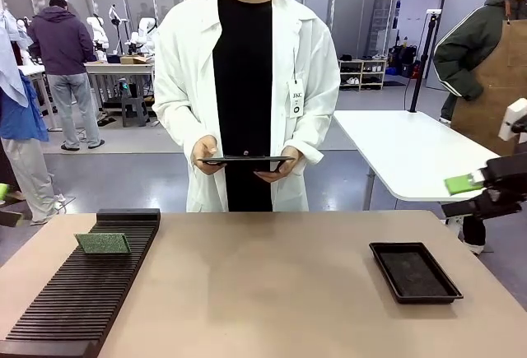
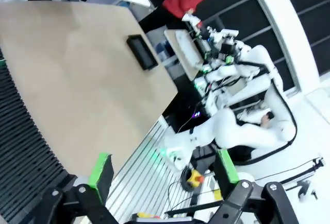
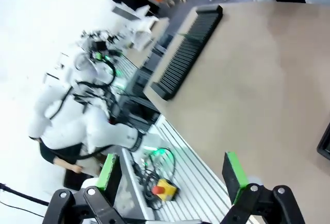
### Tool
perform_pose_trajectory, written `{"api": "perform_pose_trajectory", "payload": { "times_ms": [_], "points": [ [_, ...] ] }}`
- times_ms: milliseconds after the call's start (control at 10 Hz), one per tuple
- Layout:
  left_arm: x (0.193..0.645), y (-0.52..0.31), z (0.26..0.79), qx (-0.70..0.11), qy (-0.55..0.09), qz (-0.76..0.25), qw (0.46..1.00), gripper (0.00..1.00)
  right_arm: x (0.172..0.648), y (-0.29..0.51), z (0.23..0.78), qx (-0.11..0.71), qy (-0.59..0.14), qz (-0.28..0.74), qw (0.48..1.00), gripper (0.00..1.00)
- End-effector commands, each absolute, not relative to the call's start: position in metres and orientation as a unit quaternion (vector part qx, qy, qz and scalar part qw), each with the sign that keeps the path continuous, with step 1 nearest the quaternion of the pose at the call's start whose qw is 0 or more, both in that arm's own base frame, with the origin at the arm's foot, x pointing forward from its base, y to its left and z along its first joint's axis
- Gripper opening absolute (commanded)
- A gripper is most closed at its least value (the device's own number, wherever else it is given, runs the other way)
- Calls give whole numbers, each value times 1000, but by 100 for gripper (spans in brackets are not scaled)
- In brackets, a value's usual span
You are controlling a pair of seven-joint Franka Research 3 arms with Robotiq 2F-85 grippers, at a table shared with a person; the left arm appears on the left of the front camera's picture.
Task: Inspect the PCB.
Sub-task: Pick up the Blank PCB and present it to the human.
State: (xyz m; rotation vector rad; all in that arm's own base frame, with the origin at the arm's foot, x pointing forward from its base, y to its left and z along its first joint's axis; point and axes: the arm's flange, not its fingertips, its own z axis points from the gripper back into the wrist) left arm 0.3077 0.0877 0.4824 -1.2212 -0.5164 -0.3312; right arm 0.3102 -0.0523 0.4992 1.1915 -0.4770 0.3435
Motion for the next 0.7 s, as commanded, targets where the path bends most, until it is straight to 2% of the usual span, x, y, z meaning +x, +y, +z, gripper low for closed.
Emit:
{"api": "perform_pose_trajectory", "payload": {
  "times_ms": [0, 400, 600],
  "points": [
    [299, 96, 467, -584, -257, -133, 759, 100, 289, -58, 465, 593, -221, 142, 761, 100],
    [280, 131, 448, -608, -286, -87, 736, 100, 266, -86, 445, 615, -244, 111, 741, 100],
    [282, 127, 448, -601, -297, -97, 736, 100, 275, -81, 438, 599, -238, 100, 758, 100]
  ]
}}
